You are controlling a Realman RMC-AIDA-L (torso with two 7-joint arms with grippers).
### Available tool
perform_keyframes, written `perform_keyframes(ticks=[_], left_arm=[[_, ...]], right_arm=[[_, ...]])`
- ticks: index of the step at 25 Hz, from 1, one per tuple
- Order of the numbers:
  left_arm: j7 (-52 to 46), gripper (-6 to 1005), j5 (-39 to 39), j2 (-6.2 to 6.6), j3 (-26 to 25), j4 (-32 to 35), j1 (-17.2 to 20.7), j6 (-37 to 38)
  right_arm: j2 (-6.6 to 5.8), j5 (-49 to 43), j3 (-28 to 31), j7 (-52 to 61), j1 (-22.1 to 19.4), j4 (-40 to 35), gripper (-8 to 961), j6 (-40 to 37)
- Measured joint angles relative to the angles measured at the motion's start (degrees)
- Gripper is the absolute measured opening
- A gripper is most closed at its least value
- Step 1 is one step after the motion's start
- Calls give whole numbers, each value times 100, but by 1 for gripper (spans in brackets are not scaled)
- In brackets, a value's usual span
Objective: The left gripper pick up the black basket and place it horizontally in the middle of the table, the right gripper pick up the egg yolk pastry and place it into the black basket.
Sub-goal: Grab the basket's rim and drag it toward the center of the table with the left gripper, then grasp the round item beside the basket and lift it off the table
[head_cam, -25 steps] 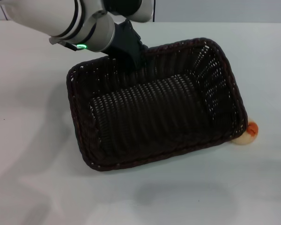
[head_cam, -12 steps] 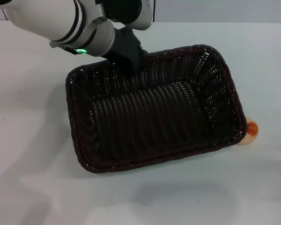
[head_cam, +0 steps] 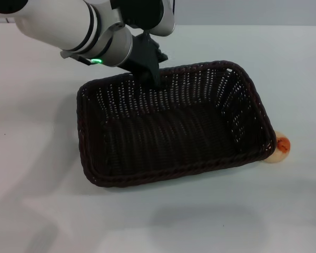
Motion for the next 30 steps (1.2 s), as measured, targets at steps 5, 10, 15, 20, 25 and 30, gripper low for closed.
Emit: perform_keyframes(ticks=[5, 10, 15, 20, 25, 30], left_arm=[[-34, 421, -9, 0, 18, -289, 208, 676], [-108, 478, -257, -4, 370, -1047, 981, 2604], [-67, 480, -285, 29, 1517, -1365, 2038, 6057], [-512, 485, -250, 13, 2338, -838, 2588, 9238], [-1941, 516, -239, 29, 2371, -569, 2921, 9863], [-2966, 633, -255, 21, 2320, 397, 3075, 10319]], right_arm=[[0, 0, -15, 0, 4, -9, 682, -5], [-1, 18, -18, 0, -3, -8, 683, -14], [-6, 19, -17, 0, -1, -9, 684, 30], [-14, 21, -18, 0, 6, -9, 684, 128], [-8, 14, -26, -2, 43, -74, 683, 383], [-20, 6, -221, -20, 103, -116, 683, 684]])
